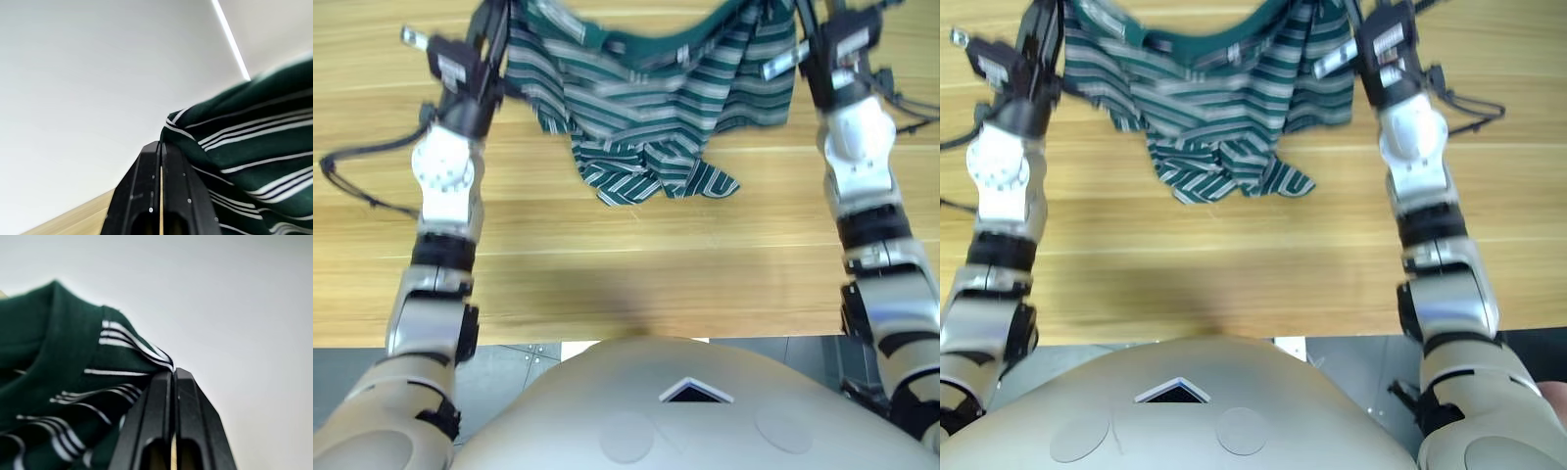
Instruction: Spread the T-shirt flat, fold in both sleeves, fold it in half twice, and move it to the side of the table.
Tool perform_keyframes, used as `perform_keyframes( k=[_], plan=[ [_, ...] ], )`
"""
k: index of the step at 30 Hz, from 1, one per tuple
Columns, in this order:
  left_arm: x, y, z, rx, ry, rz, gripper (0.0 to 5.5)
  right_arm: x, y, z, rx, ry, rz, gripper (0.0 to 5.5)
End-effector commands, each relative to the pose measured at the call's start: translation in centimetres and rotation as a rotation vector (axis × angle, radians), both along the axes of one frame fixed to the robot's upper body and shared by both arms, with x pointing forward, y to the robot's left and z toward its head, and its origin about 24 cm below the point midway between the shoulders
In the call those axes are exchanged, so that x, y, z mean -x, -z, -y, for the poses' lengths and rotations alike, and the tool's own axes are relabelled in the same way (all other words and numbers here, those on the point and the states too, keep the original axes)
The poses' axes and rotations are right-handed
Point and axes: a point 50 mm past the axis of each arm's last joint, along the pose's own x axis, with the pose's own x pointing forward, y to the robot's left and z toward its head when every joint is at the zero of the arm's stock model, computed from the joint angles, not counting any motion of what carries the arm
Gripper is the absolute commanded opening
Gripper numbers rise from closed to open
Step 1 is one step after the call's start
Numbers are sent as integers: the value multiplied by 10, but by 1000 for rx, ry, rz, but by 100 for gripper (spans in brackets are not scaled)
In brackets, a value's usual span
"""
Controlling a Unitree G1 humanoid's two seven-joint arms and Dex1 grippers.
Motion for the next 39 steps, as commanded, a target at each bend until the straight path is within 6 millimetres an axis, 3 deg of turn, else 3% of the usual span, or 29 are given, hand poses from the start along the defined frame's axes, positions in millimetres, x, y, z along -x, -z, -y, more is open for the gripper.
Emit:
perform_keyframes(
  k=[1,3,4,6,8,10,13,15,17,18,21,26,31,34,39],
  plan=[
    [-85,-71,32,20,-232,-70,0,-68,-68,-7,-129,550,58,0],
    [-84,-117,30,87,-269,121,0,-59,-105,-5,-259,574,295,0],
    [-76,-127,27,97,-254,223,0,-50,-113,-5,-299,527,408,0],
    [-63,-120,17,98,-221,315,0,-35,-108,-4,-299,437,538,0],
    [-48,-78,6,53,-182,265,0,-22,-77,0,-232,337,519,0],
    [-26,-16,-8,-14,-157,121,0,-7,-33,8,-139,240,394,0],
    [22,73,-21,-146,-100,-177,0,23,30,24,32,107,136,0],
    [67,127,-23,-366,44,-403,0,51,68,33,189,-23,-50,0],
    [114,161,-23,-545,253,-579,0,82,98,38,340,-182,-234,0],
    [132,169,-23,-591,340,-631,0,96,109,40,402,-257,-312,0],
    [167,179,-34,-682,459,-740,0,131,137,50,541,-410,-524,0],
    [171,174,-56,-635,269,-738,0,143,152,70,635,-355,-665,0],
    [191,168,-78,-593,160,-770,0,162,158,85,664,-312,-727,0],
    [191,167,-74,-574,168,-765,63,158,148,81,609,-307,-669,65],
    [200,164,-47,-484,271,-728,140,159,139,72,580,-367,-627,139]
  ],
)
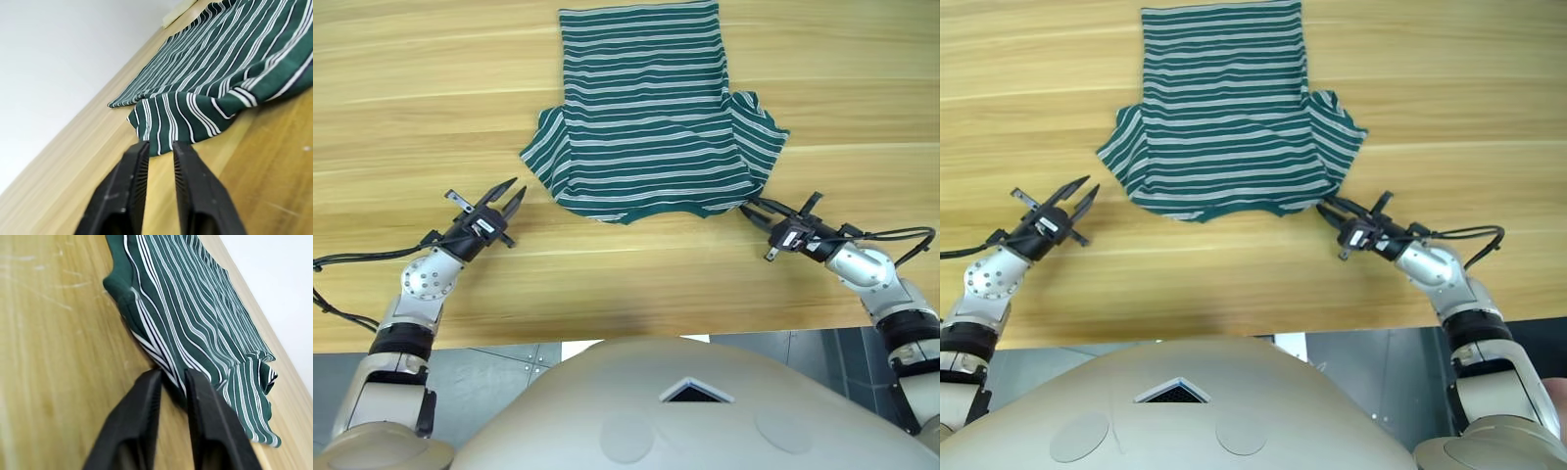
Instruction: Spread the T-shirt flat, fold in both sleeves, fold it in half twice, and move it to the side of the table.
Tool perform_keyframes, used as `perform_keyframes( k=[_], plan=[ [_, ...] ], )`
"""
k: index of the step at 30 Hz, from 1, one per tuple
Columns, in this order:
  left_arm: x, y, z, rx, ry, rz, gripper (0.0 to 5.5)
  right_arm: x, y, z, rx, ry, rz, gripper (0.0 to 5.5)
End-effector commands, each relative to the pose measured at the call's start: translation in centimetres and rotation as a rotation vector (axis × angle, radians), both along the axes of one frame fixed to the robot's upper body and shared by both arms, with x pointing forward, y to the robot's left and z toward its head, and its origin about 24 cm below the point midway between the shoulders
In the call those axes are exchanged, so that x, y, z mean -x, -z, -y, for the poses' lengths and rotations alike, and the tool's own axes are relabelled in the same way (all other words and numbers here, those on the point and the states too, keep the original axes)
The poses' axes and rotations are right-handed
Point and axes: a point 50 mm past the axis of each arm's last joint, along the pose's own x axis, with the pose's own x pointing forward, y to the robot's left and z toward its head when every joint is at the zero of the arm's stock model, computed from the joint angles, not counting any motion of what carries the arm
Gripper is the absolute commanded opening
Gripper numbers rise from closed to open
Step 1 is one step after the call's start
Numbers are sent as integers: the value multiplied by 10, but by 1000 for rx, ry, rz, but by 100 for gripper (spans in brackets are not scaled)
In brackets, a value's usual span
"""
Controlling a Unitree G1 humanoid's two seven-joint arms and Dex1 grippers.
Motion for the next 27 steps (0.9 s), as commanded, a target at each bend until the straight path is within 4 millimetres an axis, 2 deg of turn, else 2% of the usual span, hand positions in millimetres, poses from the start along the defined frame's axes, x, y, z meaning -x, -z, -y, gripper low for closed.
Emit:
perform_keyframes(
  k=[1,2,4,6,8,11,14,16,18,20,23,27],
  plan=[
    [45,35,21,2,94,-263,154,6,-4,-3,-14,-40,-21,152],
    [48,35,23,2,111,-267,164,8,-4,-4,-18,-47,-26,171],
    [55,30,26,27,154,-273,164,11,-7,-6,-41,-60,-32,171],
    [50,13,29,140,150,-204,164,11,-13,-7,-89,-54,-9,171],
    [34,-11,35,286,106,-76,164,4,-27,-13,-181,-50,51,171],
    [11,-30,44,364,65,56,164,-6,-38,-26,-238,-93,88,171],
    [-18,-36,55,325,-7,151,164,-26,-39,-49,-224,-114,154,171],
    [-27,-37,52,341,-103,188,164,-43,-41,-75,-220,-108,232,171],
    [-31,-34,40,329,-210,206,164,-51,-33,-109,-157,-166,260,171],
    [-31,-30,33,299,-263,200,164,-54,-18,-131,-55,-208,253,171],
    [-31,-29,31,288,-285,208,164,-51,7,-142,99,-251,236,171],
    [-32,-31,13,217,-344,219,164,-26,26,-137,158,-335,179,171]
  ],
)
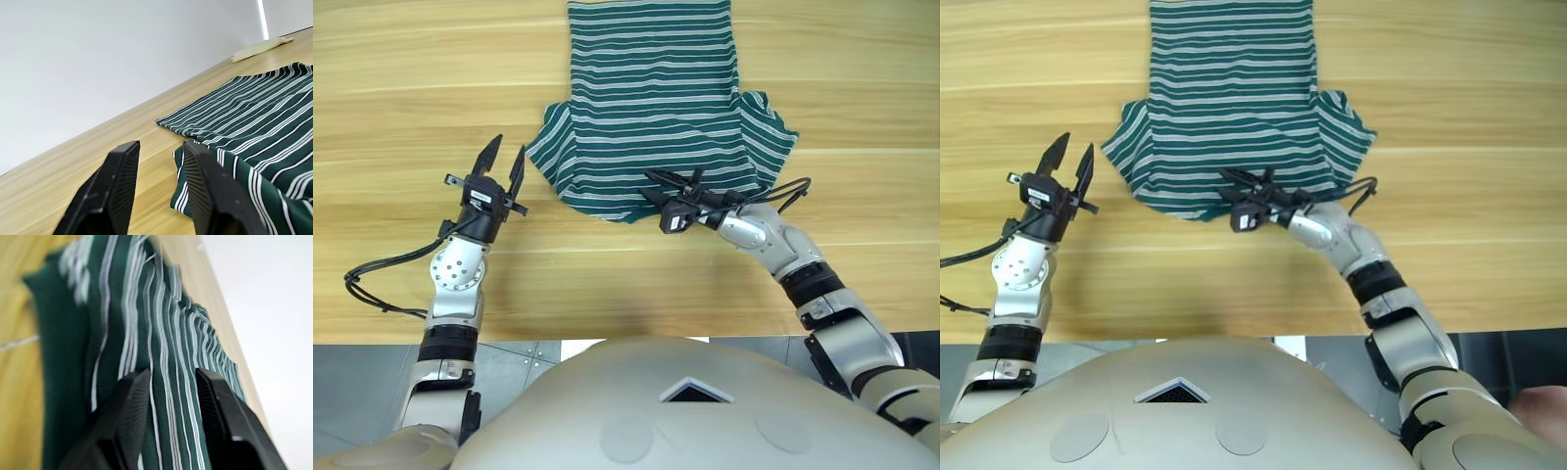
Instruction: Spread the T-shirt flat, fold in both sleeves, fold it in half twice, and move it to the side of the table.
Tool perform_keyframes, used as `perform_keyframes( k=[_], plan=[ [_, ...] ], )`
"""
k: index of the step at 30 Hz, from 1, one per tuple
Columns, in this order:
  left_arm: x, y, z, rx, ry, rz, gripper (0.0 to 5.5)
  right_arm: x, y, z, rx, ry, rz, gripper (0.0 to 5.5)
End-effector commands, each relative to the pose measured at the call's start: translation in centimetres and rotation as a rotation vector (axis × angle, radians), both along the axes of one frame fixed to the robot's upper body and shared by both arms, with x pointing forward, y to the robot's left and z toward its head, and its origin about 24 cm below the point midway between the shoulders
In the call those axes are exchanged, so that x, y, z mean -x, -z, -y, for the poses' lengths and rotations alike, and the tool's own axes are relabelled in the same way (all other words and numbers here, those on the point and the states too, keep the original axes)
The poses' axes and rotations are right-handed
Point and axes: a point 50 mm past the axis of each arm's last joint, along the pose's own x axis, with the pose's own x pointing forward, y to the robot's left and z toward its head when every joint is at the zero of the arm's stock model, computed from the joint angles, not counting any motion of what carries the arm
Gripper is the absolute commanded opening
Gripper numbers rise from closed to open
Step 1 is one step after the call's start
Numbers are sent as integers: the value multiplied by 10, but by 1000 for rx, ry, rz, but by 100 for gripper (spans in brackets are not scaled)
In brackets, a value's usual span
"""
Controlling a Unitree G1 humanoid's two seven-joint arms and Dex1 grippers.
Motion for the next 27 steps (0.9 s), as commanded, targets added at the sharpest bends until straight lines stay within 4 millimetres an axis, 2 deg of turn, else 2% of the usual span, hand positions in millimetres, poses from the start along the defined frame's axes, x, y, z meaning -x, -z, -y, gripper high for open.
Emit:
perform_keyframes(
  k=[1,4,7,9,12,14,17,19,21,23,27],
  plan=[
    [-2,-2,-24,-69,-99,-17,164,26,21,12,110,-69,-84,171],
    [7,0,-39,-109,-181,-39,164,42,18,18,89,-132,-104,171],
    [15,6,-38,-108,-190,-60,164,56,13,17,40,-203,-115,171],
    [17,8,-39,-117,-198,-70,164,58,12,20,27,-203,-117,171],
    [20,8,-42,-155,-197,-79,164,51,2,21,-35,-153,-67,171],
    [22,8,-46,-204,-194,-84,164,44,-17,15,-189,-98,4,171],
    [27,5,-55,-350,-180,-87,164,36,-60,11,-513,-10,94,171],
    [30,1,-61,-478,-162,-93,164,32,-83,19,-688,66,118,171],
    [36,-3,-65,-633,-110,-103,164,28,-97,30,-791,133,109,171],
    [46,-8,-54,-747,30,-112,164,20,-102,49,-826,226,96,171],
    [65,-6,-15,-868,393,-204,164,8,-100,80,-726,366,140,171]
  ],
)
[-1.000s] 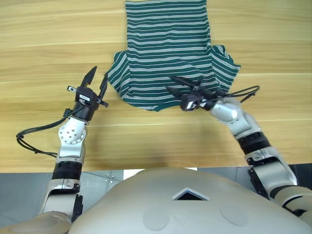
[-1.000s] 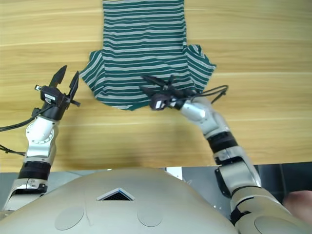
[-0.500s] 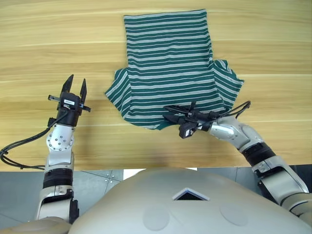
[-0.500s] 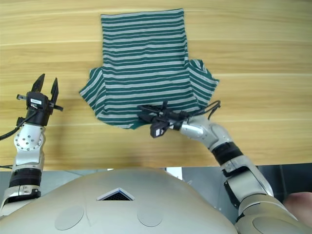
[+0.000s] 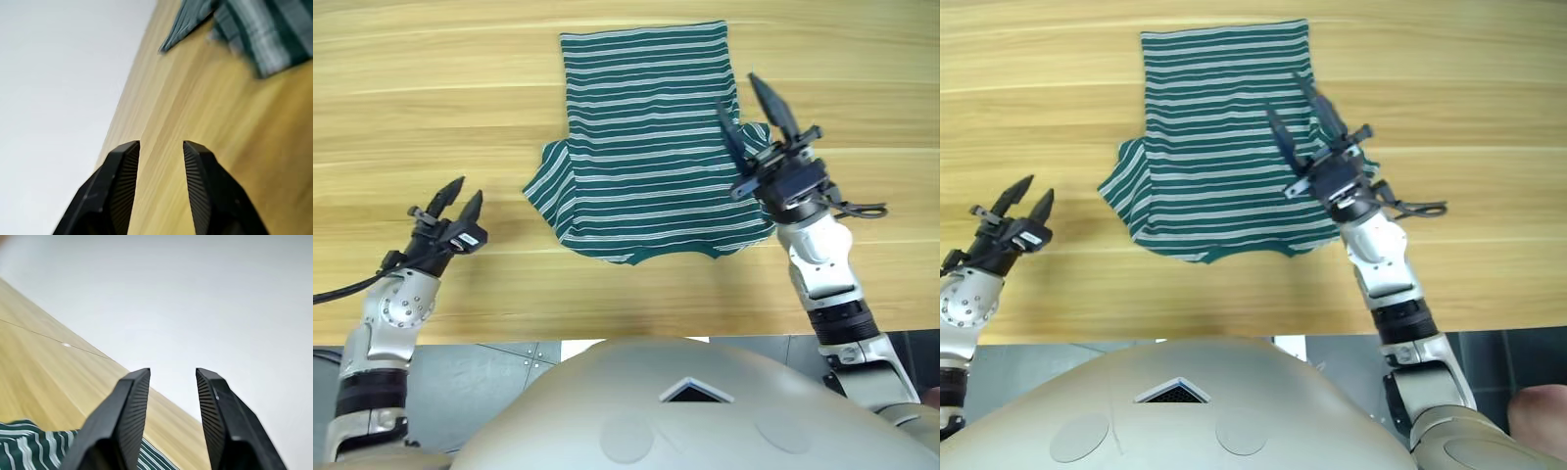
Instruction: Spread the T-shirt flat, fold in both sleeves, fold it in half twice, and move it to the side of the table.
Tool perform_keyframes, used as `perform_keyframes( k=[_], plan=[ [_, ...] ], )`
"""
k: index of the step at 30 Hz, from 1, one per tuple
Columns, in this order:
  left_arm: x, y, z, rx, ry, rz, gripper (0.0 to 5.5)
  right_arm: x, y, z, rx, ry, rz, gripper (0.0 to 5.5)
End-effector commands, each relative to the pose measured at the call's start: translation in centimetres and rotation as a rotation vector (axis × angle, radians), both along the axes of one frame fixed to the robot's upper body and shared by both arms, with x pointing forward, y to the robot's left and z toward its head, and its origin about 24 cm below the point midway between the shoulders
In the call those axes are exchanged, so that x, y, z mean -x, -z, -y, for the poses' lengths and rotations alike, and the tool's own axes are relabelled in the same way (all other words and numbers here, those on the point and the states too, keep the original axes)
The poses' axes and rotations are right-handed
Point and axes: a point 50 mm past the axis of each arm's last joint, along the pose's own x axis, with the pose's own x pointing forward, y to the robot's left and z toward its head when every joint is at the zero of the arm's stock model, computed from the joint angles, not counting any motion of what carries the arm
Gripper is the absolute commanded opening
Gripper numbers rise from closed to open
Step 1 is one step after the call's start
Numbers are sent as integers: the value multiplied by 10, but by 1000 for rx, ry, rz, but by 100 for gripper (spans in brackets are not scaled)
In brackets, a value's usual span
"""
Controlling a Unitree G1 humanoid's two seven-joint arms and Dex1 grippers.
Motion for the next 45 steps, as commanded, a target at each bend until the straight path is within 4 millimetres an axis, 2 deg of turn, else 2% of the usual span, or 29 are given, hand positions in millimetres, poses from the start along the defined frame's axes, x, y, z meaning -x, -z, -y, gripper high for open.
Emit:
perform_keyframes(
  k=[1,5,10,15,27,39,45],
  plan=[
    [11,1,29,-132,247,-179,164,-9,1,25,96,103,-22,171],
    [-5,-8,29,-253,334,-220,164,-11,1,31,139,127,-21,171],
    [-16,8,36,-257,347,-249,164,-10,7,25,166,109,-22,171],
    [-32,20,40,-254,310,-212,164,-7,12,27,177,125,-29,171],
    [-43,31,17,-332,166,-197,164,-2,19,29,181,134,-47,171],
    [-43,38,32,-297,229,-197,164,-2,18,30,180,133,-42,171],
    [-45,39,26,-318,193,-206,79,-1,19,29,169,126,-42,175]
  ],
)
